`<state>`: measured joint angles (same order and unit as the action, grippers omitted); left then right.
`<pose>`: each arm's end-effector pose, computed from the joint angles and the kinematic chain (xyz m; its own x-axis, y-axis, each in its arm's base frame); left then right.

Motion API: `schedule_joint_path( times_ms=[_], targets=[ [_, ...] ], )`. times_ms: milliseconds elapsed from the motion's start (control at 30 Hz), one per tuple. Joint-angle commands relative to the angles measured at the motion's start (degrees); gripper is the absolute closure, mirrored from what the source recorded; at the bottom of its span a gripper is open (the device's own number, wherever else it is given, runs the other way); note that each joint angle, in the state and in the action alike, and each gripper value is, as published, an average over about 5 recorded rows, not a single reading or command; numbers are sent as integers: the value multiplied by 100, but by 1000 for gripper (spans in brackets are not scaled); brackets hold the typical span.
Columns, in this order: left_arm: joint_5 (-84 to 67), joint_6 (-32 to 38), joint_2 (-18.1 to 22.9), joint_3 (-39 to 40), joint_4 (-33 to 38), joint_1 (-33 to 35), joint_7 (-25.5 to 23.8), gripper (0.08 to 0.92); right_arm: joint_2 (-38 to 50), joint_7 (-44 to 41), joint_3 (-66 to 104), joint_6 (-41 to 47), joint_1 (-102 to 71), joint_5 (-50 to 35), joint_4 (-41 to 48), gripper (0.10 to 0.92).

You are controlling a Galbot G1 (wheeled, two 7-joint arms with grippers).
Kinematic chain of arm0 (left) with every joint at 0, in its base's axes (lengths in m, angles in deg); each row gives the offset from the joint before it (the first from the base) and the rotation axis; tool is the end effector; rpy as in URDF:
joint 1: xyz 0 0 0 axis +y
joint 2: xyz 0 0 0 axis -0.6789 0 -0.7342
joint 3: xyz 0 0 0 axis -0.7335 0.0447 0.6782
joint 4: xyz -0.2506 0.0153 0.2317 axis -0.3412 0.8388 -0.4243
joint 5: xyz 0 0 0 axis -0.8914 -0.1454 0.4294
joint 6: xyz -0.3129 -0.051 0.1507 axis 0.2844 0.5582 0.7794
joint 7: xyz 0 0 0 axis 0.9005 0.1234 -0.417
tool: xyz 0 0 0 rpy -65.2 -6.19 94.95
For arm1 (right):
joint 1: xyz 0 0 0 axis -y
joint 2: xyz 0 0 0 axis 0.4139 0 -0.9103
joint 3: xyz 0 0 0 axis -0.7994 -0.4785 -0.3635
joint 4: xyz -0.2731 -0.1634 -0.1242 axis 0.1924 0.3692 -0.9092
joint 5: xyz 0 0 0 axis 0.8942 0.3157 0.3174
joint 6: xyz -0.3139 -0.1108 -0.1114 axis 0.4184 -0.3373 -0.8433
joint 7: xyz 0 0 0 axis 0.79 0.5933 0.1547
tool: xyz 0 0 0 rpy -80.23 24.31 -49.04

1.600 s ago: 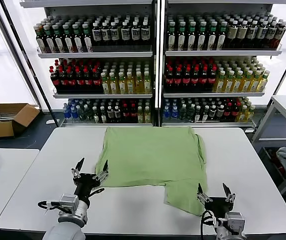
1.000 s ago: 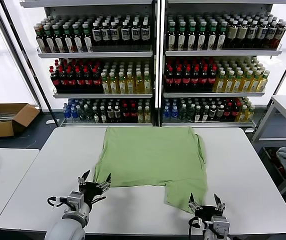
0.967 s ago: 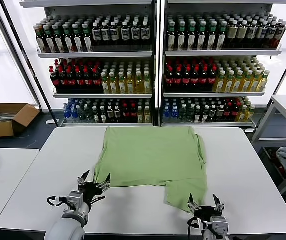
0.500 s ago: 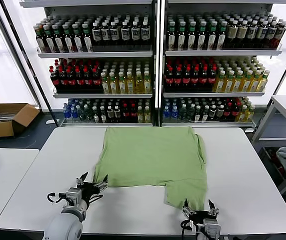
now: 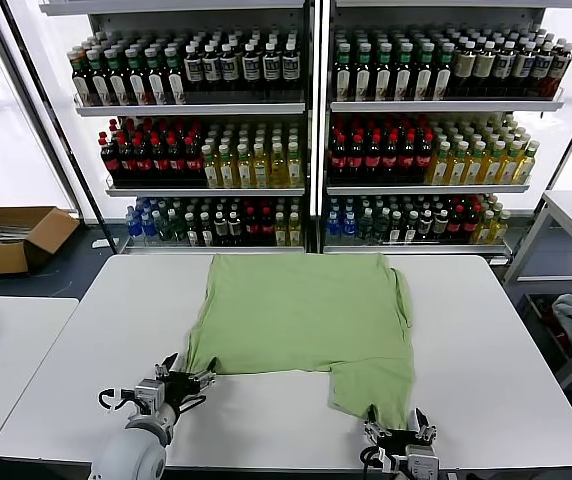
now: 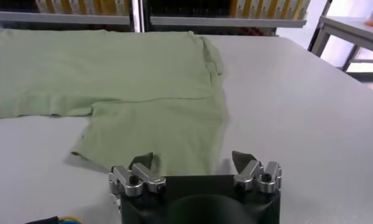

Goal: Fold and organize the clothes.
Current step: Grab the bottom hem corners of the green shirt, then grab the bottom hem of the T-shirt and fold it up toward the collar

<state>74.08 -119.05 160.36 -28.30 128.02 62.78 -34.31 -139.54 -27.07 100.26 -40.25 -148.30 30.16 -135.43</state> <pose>0.2588 0.0431 -0.3126 -0.8628 0.0677 0.5010 0.1107 0.9922 0.0566 0.1462 0.0420 -0.2857 -0.8259 0.1228 0.5502 0.1048 0.9924 -0.0643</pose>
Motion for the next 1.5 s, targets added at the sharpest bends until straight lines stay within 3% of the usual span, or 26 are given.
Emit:
schedule_joint_path(
  times_ms=[33,567,833,1067,1300,1500],
  targets=[
    [-5,-45,12,13,-22,121,-37,246,-14,-6,-24,-30,-71,-23,42,431],
    [-19,-68,143,161,140,374,-95,704,121,-436,214,-528,-239,-6,27,889],
    [-45,479,220,143,613,347,-61,902,112,-890,413,-1029,-10,29,-494,918],
    [-298,920,224,82,804,-7,104,912,135,-920,570,-945,637,33,-716,918],
    [-621,1163,134,175,103,-884,265,912,152,-976,625,-1096,1609,37,118,918],
    [-781,1210,102,375,-899,-1800,325,912,219,-1067,553,-1213,2656,9,1178,918]
  ],
)
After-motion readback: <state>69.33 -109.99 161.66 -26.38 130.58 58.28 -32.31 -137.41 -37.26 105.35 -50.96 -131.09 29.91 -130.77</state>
